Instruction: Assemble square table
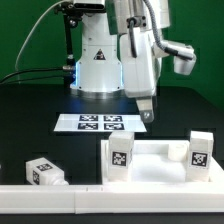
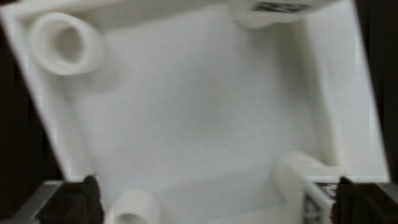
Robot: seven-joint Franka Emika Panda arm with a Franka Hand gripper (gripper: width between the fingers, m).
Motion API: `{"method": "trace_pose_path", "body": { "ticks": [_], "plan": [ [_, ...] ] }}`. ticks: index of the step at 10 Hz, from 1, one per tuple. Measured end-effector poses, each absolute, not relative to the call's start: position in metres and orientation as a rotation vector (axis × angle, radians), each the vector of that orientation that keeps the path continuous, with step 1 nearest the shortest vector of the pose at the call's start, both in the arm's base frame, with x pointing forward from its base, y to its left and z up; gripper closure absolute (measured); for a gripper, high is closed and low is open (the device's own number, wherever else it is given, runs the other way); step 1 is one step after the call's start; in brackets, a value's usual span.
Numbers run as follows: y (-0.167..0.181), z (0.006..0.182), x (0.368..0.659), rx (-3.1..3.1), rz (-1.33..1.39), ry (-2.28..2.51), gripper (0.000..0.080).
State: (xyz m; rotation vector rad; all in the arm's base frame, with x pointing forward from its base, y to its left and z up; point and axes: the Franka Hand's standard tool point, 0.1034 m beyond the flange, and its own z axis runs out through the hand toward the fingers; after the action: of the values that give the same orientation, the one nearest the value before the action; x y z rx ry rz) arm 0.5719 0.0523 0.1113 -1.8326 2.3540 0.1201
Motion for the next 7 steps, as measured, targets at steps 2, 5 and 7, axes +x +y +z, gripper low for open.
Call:
{"method": "trace_pose_path", "body": {
  "ticks": [2, 5, 7],
  "plan": [
    [0.067, 0.105, 0.557, -1.899, 0.123, 2.343, 0.015],
    [0.064, 0.101, 0.557, -1.899, 0.096, 2.34, 0.015],
    [0.054, 0.072, 0.524, -1.947, 0.012, 2.335, 0.015]
  ]
}}
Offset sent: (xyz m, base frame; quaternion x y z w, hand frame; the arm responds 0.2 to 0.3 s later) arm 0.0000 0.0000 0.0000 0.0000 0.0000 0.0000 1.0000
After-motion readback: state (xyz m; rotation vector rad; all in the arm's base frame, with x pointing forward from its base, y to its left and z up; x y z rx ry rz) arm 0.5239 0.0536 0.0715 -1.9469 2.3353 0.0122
